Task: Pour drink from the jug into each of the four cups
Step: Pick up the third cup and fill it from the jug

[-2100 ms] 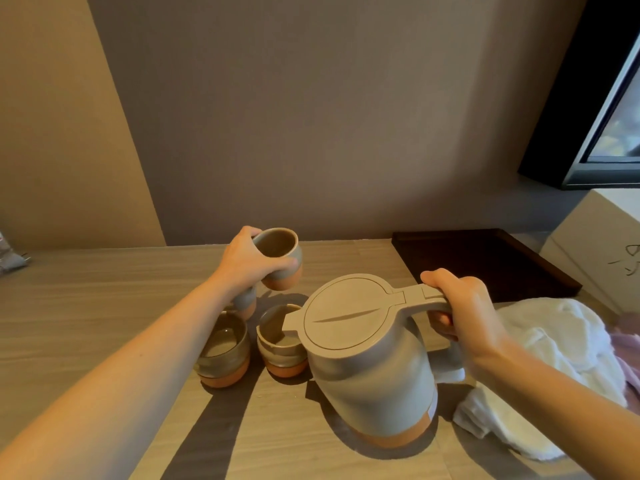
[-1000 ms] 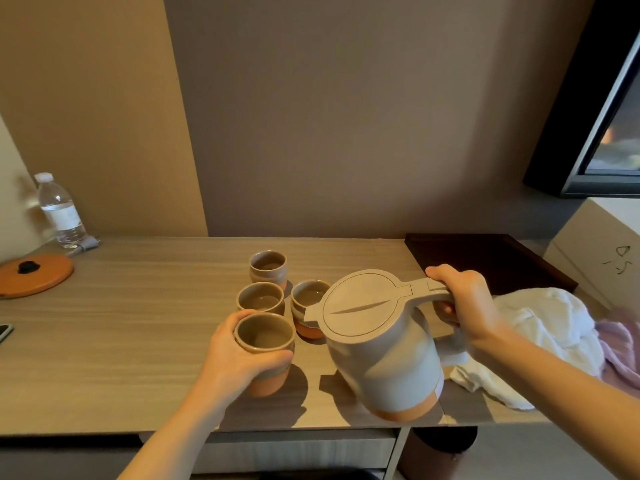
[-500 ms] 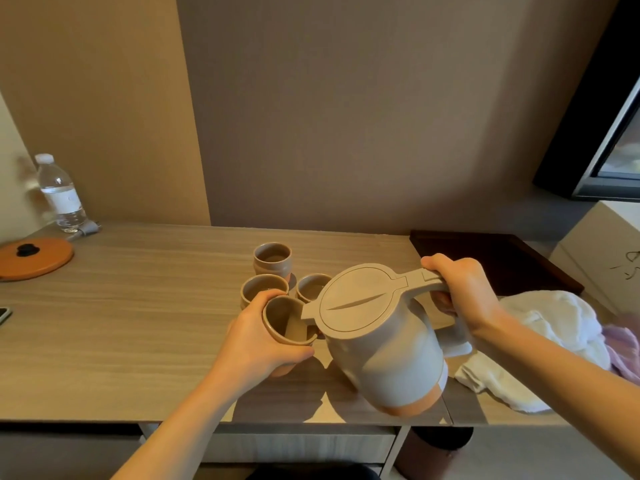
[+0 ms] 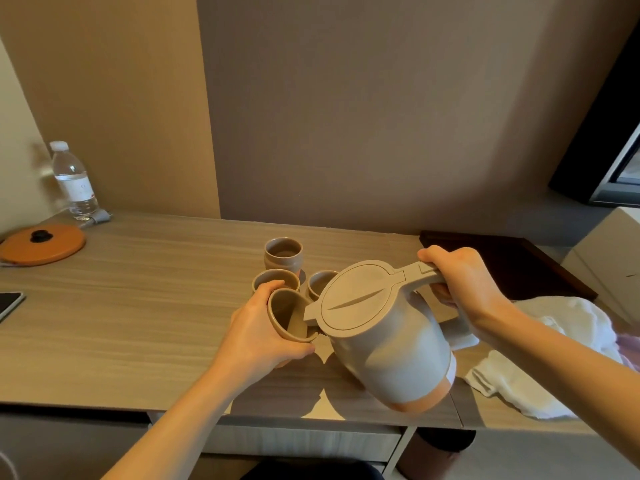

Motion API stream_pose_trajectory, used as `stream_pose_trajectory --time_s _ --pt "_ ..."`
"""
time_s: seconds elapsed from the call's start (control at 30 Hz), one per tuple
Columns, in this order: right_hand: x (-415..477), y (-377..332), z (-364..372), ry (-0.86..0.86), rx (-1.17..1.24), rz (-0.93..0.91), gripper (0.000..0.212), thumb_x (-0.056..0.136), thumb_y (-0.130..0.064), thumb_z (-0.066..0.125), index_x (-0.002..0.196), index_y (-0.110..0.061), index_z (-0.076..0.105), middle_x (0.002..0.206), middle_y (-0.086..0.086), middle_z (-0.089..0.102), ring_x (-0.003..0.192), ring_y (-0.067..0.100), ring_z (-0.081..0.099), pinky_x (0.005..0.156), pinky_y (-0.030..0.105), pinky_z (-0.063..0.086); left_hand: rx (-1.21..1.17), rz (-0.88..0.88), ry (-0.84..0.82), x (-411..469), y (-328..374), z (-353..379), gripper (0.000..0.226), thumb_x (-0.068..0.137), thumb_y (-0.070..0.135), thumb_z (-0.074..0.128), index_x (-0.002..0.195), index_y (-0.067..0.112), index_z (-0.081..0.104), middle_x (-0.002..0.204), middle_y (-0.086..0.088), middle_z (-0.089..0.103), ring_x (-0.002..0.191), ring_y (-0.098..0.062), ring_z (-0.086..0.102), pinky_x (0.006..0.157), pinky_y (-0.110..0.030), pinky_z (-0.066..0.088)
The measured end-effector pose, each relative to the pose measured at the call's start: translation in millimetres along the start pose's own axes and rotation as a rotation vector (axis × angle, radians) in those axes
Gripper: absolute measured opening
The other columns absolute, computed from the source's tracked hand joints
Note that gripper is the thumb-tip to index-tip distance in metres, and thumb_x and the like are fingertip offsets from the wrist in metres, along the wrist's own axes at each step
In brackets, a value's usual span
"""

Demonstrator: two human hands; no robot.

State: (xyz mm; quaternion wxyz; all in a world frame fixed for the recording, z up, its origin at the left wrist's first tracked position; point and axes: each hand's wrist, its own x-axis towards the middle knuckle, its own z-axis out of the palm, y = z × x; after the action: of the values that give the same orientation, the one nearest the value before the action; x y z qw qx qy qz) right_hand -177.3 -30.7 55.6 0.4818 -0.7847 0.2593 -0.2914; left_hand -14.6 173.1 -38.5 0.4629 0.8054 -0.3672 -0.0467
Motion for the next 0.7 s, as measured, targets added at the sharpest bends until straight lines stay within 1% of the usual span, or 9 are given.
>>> stream_pose_trajectory --time_s 0.1,0.17,0.23,0.27,0.33,0.4,0.47,0.57,0.7 --pt "3.2 -2.3 3.5 -0.008 -0.04 -0.006 0.046 0.089 -0.021 0.051 0.059 0.013 0.056 0.042 0.007 0.04 0.036 0.009 0.031 0.046 0.022 0.032 0.016 -0.014 0.013 -1.6 -2.8 0.7 0.087 0.046 0.034 0.096 0.115 0.039 0.043 0.105 0.024 0.053 0.1 -0.003 0.052 0.075 -0.014 0.042" --pt "5.5 -3.2 6.0 -0.011 -0.059 -0.014 0.049 0.088 -0.022 0.051 0.06 0.017 0.054 0.044 0.009 0.041 0.037 0.011 0.032 0.048 0.024 0.033 0.027 -0.019 0.019 -3.1 -4.3 1.0 0.085 0.046 0.035 0.096 0.111 0.041 0.042 0.101 0.028 0.05 0.098 -0.002 0.052 0.074 -0.013 0.042" --pt "6.8 -4.5 8.2 -0.012 -0.072 -0.014 0.05 0.088 -0.023 0.052 0.059 0.018 0.053 0.044 0.009 0.041 0.038 0.011 0.032 0.049 0.025 0.033 0.026 -0.017 0.016 -4.1 -5.4 0.9 0.083 0.048 0.034 0.095 0.111 0.041 0.042 0.101 0.026 0.051 0.098 -0.002 0.052 0.075 -0.014 0.043" --pt "7.4 -5.3 9.3 -0.015 -0.078 -0.014 0.05 0.088 -0.023 0.052 0.055 0.014 0.052 0.042 0.007 0.041 0.037 0.01 0.032 0.049 0.025 0.033 0.025 -0.012 0.014 -4.3 -5.9 0.5 0.082 0.048 0.034 0.095 0.111 0.04 0.042 0.102 0.025 0.053 0.099 -0.003 0.053 0.076 -0.015 0.044" --pt "8.1 -7.1 11.5 -0.021 -0.092 -0.018 0.048 0.089 -0.022 0.051 0.048 0.003 0.052 0.04 0.003 0.04 0.035 0.008 0.032 0.05 0.025 0.033 0.031 -0.005 0.012 -4.9 -6.3 -0.3 0.082 0.049 0.034 0.095 0.111 0.04 0.043 0.105 0.022 0.055 0.1 -0.004 0.053 0.079 -0.019 0.047" --pt "9.1 -9.0 13.8 -0.026 -0.103 -0.026 0.048 0.089 -0.021 0.052 0.044 -0.004 0.049 0.039 0.003 0.039 0.034 0.007 0.031 0.049 0.025 0.032 0.037 -0.007 0.015 -5.7 -7.2 -0.2 0.082 0.049 0.034 0.095 0.112 0.04 0.043 0.107 0.02 0.056 0.101 -0.004 0.054 0.08 -0.021 0.048" --pt "10.3 -10.8 16.1 -0.03 -0.116 -0.031 0.049 0.088 -0.021 0.052 0.042 -0.006 0.047 0.04 0.004 0.039 0.034 0.007 0.031 0.049 0.025 0.032 0.045 -0.008 0.019 -6.7 -8.3 -0.2 0.081 0.05 0.034 0.095 0.112 0.04 0.042 0.107 0.02 0.055 0.101 -0.004 0.053 0.08 -0.02 0.048" --pt "11.4 -14.3 19.3 -0.045 -0.12 -0.03 0.046 0.086 -0.021 0.053 0.045 -0.004 0.045 0.042 0.006 0.037 0.036 0.01 0.029 0.048 0.026 0.031 0.049 -0.001 0.016 -8.0 -10.1 -1.0 0.081 0.05 0.035 0.095 0.111 0.041 0.043 0.106 0.021 0.054 0.1 -0.003 0.053 0.08 -0.019 0.047" --pt "12.9 -16.7 21.7 -0.064 -0.131 -0.046 0.048 0.087 -0.019 0.053 0.042 -0.006 0.041 0.037 -0.001 0.034 0.035 0.009 0.027 0.045 0.023 0.03 0.056 0.001 0.014 -9.4 -11.7 -2.2 0.081 0.049 0.034 0.095 0.111 0.04 0.043 0.107 0.02 0.055 0.102 -0.004 0.053 0.082 -0.021 0.047"
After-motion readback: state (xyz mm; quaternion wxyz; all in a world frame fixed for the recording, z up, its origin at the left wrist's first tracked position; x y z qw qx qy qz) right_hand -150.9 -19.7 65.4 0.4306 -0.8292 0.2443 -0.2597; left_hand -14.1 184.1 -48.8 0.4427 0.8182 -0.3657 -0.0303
